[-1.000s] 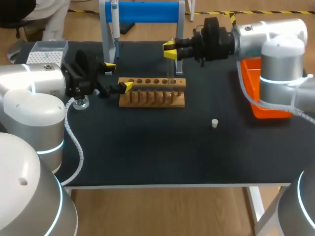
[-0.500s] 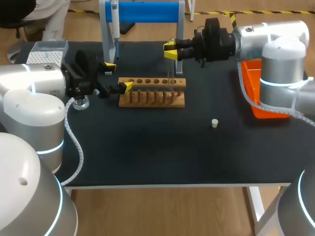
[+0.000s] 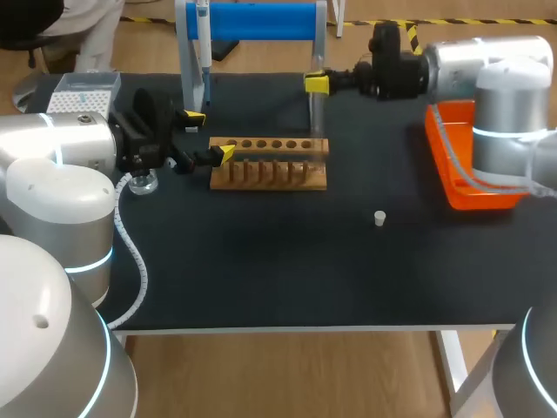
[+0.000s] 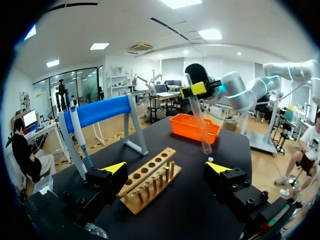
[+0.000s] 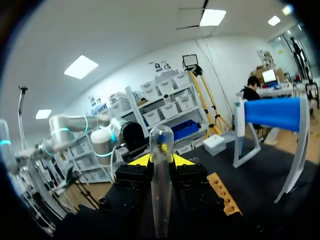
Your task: Invert the test tube, pick up the pipette, mount the tip to pipette, aspirate from beaker and dispense into the tube, eject the tip, return the pipette, and cap with the stopper.
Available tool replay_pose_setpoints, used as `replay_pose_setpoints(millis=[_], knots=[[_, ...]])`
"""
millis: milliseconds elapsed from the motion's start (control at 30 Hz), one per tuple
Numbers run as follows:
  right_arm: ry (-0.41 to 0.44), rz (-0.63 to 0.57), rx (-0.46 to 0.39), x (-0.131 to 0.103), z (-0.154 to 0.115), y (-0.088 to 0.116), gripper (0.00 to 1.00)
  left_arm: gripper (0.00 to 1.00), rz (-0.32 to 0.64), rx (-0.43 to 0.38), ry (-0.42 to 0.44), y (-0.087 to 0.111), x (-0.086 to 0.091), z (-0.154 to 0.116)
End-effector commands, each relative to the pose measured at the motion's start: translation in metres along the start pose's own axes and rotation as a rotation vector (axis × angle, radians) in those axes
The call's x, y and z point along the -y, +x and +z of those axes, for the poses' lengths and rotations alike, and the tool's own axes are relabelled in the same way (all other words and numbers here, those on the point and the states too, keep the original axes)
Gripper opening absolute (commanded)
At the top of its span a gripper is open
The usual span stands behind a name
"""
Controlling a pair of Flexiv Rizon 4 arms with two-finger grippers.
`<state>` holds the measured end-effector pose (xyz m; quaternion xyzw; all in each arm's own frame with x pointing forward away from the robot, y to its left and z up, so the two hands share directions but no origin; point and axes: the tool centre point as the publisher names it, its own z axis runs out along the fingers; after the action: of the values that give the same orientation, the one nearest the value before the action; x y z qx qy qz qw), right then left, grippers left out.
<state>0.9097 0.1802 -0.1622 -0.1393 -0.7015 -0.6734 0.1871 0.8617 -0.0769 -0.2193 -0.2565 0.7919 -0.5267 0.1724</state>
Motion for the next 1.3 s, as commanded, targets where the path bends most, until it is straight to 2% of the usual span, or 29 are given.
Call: replay_pose_setpoints(millis=[33,133,600,833,1100,1300], knots=[[0.04,0.452,-0.051,0.005,0.0,-0.012,0.0,1.0,-0.001,-0.002,0.003,0.0,-0.001,-0.001],[0.008,0.588,-0.012,0.008,0.001,-0.017,0.0,1.0,-0.001,-0.002,0.003,0.0,-0.001,-0.001],[0.008,0.588,-0.012,0.008,0.001,-0.017,0.0,1.0,-0.001,-0.002,0.003,0.0,-0.001,-0.001],[0.023,0.759,-0.062,0.008,-0.001,-0.021,0.0,1.0,-0.001,-0.002,0.003,0.0,-0.001,-0.001],[0.076,0.942,-0.054,0.012,-0.003,-0.025,0.0,1.0,-0.001,-0.002,0.003,0.0,-0.001,-0.001],[0.051,1.027,-0.071,0.014,-0.003,-0.026,0.0,1.0,-0.001,-0.002,0.003,0.0,-0.001,-0.001]])
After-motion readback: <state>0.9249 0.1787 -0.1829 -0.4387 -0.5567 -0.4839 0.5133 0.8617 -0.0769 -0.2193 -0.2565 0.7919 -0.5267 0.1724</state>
